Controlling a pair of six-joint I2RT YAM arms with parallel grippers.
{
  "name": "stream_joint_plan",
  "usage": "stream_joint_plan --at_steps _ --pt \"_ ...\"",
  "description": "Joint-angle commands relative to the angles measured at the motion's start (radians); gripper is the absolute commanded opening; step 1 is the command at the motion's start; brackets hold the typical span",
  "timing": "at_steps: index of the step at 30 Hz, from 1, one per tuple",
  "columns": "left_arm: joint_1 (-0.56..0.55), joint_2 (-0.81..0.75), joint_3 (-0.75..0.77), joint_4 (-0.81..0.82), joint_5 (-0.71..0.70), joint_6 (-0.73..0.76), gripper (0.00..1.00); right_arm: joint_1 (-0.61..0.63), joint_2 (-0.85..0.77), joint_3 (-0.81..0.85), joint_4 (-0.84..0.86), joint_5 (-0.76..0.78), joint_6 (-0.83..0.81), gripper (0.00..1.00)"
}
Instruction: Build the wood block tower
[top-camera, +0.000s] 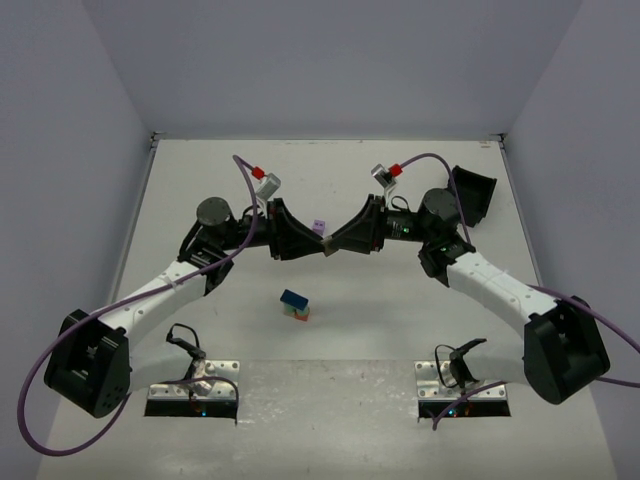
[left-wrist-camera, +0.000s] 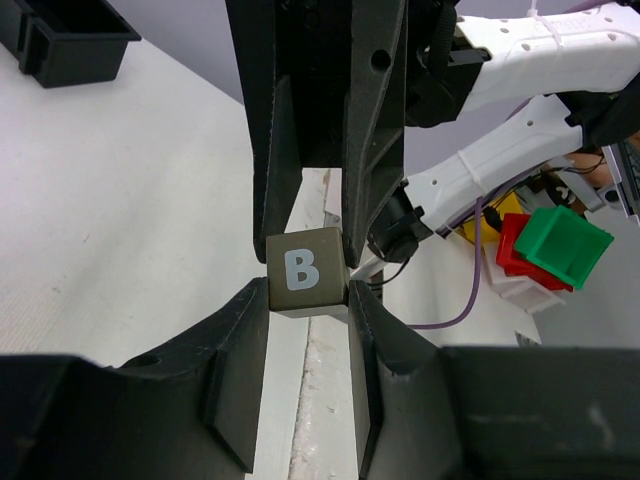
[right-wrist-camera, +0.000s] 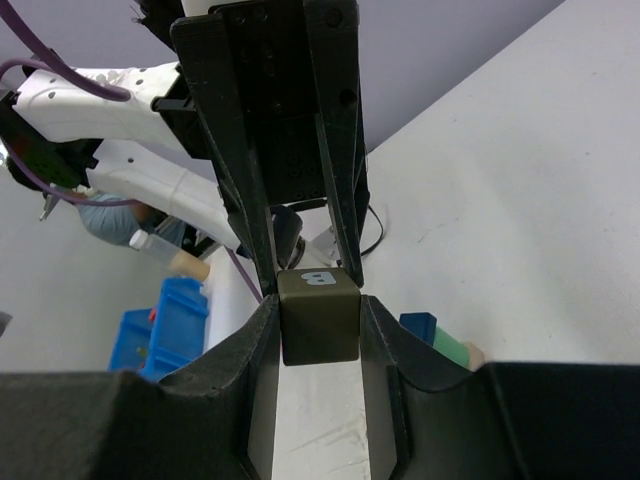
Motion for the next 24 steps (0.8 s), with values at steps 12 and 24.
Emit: stream_joint_plan --at_steps 12,24 --pt "0.004 -0.009 -0.006 -0.016 -0.109 0.055 0.31 0.034 -0.084 0.042 -0.258 0.199 -0.161 0.00" --pt "0.008 -0.154 0.095 -0.460 -0.720 0.172 1.00 0.215 -0.137 0.132 -0.677 0.867 -0.199 0.00"
